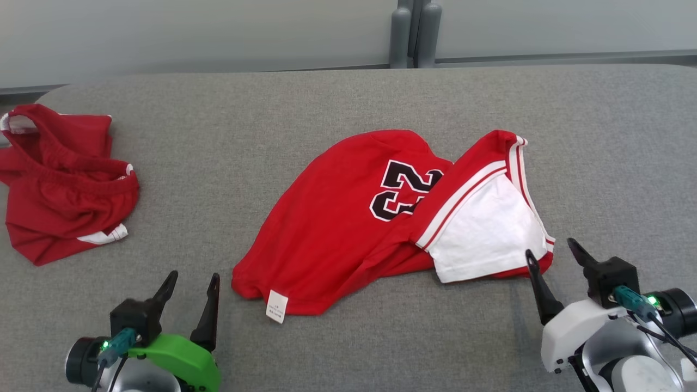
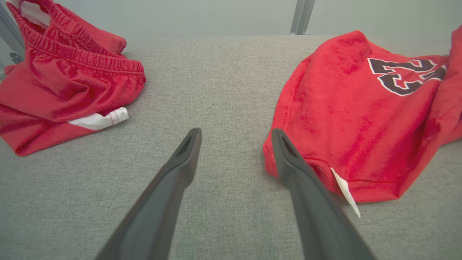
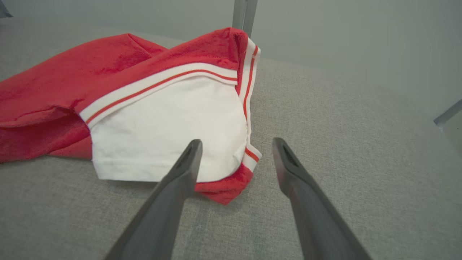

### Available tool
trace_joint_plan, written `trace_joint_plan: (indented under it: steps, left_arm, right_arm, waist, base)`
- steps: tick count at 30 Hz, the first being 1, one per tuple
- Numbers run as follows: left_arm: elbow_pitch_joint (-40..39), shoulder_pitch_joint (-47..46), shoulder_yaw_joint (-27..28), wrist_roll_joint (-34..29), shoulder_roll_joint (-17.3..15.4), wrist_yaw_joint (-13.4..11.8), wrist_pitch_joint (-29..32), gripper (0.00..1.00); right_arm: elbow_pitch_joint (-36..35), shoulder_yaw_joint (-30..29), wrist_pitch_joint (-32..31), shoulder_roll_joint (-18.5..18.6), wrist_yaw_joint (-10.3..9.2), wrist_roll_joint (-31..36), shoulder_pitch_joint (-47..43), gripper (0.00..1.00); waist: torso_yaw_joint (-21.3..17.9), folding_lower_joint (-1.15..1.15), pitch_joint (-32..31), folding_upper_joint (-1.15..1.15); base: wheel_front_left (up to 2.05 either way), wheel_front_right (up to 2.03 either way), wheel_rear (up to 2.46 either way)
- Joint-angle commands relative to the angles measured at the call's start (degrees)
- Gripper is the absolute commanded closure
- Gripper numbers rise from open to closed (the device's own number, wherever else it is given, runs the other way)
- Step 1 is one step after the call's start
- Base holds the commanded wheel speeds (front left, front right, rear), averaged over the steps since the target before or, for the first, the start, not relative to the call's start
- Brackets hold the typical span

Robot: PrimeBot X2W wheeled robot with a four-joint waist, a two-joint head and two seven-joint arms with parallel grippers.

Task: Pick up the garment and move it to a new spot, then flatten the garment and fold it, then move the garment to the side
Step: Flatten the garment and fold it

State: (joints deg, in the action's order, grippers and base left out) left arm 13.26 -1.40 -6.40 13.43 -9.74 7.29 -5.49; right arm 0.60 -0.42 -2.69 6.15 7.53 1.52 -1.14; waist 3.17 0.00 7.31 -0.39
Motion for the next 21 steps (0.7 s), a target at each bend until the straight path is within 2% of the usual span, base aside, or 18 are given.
trace_joint_plan:
  steps: [1, 5, 9, 13, 17, 21]
  left_arm:
    - [-1.0, -1.7, -0.4, -0.4, -0.3, -0.3, 2.6, 0.00]
    - [-3.2, -3.6, -2.0, 0.3, -0.4, -0.4, 10.6, 0.00]
    - [-6.4, -5.4, -3.5, 0.4, -0.5, -0.4, 16.4, 0.00]
    - [-8.6, -6.3, -4.4, 0.5, -0.6, -0.4, 19.3, 0.00]
    - [-9.6, -7.6, -5.9, 0.2, -0.8, -0.3, 20.0, 0.00]
    - [-9.3, -8.2, -6.5, 0.4, -0.6, -0.3, 19.6, 0.00]
  right_arm:
    - [-1.6, 1.4, -3.8, 1.0, -0.07, 0.3, 1.2, 0.00]
    - [-4.1, 3.1, -12.1, 2.7, -0.08, -0.5, 2.5, 0.00]
    - [-6.1, 3.2, -16.5, 3.8, -0.08, -1.2, 2.3, 0.03]
    - [-7.0, 3.5, -18.1, 3.9, -0.08, -2.2, 1.9, 0.08]
    - [-6.5, 3.6, -17.3, 3.0, -0.08, -2.0, 3.2, 0.21]
    - [-5.4, 3.2, -16.6, 2.4, -0.08, -1.6, 3.9, 0.20]
  waist:
    - [0.0, 0.00, 1.5, 0.39]
    - [0.2, 0.00, 3.1, 0.39]
    - [0.7, 0.00, 4.7, 0.39]
    - [0.9, 0.00, 6.2, 0.39]
    - [1.1, 0.00, 8.2, 0.39]
    - [1.2, 0.00, 9.1, 0.39]
  base:
    - [0.00, 0.00, 0.00]
    - [0.00, 0.00, 0.00]
    - [0.00, 0.00, 0.00]
    - [0.00, 0.00, 0.00]
    - [0.00, 0.00, 0.00]
    - [0.00, 0.00, 0.00]
